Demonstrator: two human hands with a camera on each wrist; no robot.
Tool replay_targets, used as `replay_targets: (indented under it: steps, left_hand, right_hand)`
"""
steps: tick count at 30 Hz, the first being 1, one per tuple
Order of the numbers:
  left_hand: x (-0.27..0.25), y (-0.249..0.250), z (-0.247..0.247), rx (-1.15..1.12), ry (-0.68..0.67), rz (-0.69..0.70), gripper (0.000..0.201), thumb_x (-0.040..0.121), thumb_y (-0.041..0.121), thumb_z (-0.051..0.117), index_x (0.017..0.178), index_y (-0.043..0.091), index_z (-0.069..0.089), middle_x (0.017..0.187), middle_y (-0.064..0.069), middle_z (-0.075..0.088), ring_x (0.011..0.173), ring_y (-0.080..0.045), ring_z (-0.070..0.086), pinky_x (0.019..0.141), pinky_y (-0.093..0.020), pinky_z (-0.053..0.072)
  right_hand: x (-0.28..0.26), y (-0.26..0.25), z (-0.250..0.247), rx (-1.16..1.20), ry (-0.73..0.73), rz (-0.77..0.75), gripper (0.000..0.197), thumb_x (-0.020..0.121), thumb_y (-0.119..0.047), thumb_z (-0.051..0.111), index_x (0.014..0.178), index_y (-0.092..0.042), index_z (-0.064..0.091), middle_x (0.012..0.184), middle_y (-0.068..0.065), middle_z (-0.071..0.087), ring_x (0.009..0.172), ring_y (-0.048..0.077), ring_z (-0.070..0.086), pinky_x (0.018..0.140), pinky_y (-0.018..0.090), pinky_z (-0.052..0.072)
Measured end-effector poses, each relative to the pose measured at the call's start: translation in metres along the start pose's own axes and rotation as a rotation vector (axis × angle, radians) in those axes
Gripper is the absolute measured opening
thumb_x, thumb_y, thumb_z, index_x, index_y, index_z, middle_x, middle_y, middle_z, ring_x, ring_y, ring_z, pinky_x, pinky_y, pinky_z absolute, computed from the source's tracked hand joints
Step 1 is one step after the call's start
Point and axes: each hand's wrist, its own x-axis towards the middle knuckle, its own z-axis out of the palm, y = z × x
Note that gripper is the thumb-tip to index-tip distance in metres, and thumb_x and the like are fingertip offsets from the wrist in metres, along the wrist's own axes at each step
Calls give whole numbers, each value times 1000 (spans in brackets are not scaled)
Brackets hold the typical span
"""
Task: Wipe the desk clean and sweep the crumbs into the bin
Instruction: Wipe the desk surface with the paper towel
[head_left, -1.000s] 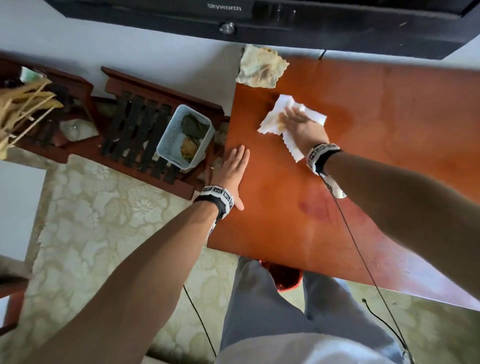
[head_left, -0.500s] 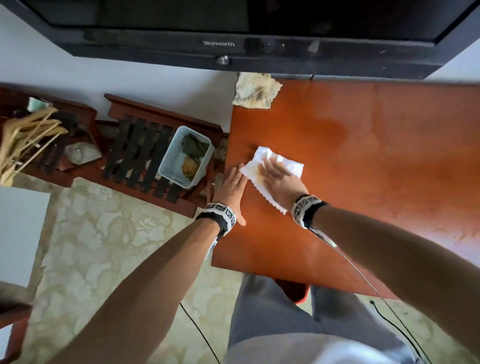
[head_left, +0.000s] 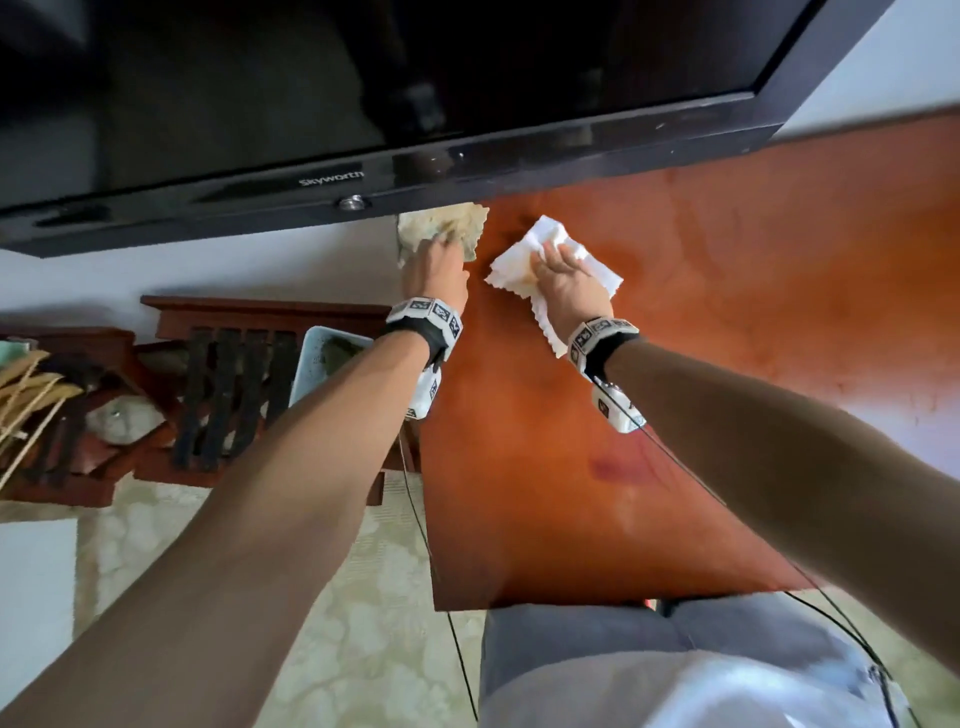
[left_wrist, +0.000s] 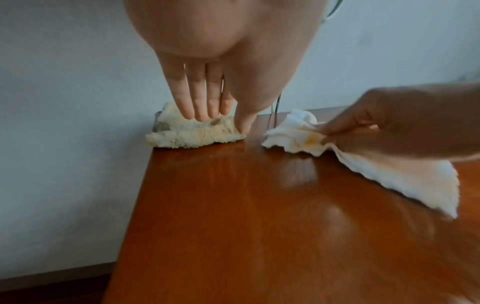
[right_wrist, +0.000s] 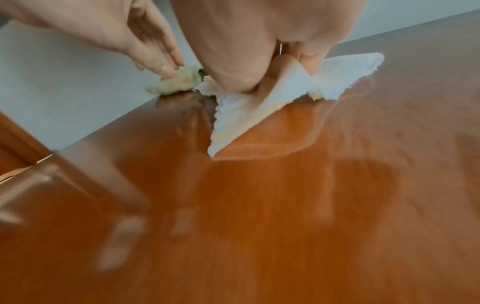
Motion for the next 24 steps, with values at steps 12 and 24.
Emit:
replay_targets:
  steps: [12, 24]
  left_hand:
    - [32, -15, 25, -189, 190, -117, 24, 94, -1, 59, 114, 11, 63, 116, -12, 65, 103, -30, 67, 83, -39, 56]
    - [-13, -106, 13, -638, 475, -406, 6, 87, 6, 64, 92, 6, 68, 86, -7, 73, 78, -24, 67, 70, -29, 52]
  right_hand:
    - [59, 33, -18, -12, -30, 180, 63, 101, -9, 43, 157, -17, 15, 165, 7, 11, 152, 27, 8, 122, 36, 10]
    - [97, -26, -16, -28, 108, 150, 57, 102, -8, 39, 156, -12, 22, 162, 8, 23, 151, 26, 15, 124, 34, 12]
